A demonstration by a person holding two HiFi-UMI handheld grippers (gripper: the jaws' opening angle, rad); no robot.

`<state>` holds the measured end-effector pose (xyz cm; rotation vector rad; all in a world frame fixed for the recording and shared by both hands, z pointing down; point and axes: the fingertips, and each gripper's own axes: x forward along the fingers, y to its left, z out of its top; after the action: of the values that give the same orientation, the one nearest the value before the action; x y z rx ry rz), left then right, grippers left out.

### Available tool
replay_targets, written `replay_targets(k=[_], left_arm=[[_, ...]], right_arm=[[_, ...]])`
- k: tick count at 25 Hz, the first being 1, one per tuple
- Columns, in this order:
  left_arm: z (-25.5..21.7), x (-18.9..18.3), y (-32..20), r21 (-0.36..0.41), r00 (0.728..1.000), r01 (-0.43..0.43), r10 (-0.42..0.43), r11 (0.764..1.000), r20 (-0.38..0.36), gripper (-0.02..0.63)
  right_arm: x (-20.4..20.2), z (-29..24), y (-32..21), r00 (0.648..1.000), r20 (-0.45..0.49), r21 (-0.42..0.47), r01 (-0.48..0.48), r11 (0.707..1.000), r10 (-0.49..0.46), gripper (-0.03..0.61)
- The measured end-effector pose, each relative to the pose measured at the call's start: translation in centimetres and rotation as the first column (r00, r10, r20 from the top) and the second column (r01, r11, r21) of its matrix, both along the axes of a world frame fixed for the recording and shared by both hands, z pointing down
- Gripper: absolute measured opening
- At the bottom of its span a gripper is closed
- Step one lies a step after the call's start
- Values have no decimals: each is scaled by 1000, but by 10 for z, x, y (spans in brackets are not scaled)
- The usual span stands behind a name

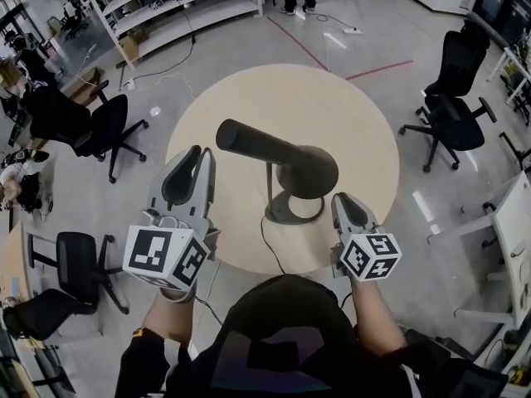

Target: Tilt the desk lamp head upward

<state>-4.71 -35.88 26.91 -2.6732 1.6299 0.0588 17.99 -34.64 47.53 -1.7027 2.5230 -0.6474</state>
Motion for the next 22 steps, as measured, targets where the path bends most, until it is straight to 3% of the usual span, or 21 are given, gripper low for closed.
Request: replay_targets(k=[3, 8, 14, 22], left_arm=[[-24, 10, 0, 34, 1000, -24, 23, 999, 13, 130], [-52, 25, 3, 74, 997, -66, 62, 995, 51, 188], [-63, 46, -2, 77, 990, -96, 87, 992, 110, 207], [-52, 64, -20, 38, 983, -126, 120, 991, 140, 207]], right_arm=[[5, 1, -3, 998, 64, -17, 16, 1000, -14, 81], [1, 1, -4, 983, 177, -20, 56, 998, -52, 91], [5, 10, -9, 945, 320, -52, 91, 994, -70, 95], [1, 20, -18, 847, 517, -71, 189, 979, -126, 97]])
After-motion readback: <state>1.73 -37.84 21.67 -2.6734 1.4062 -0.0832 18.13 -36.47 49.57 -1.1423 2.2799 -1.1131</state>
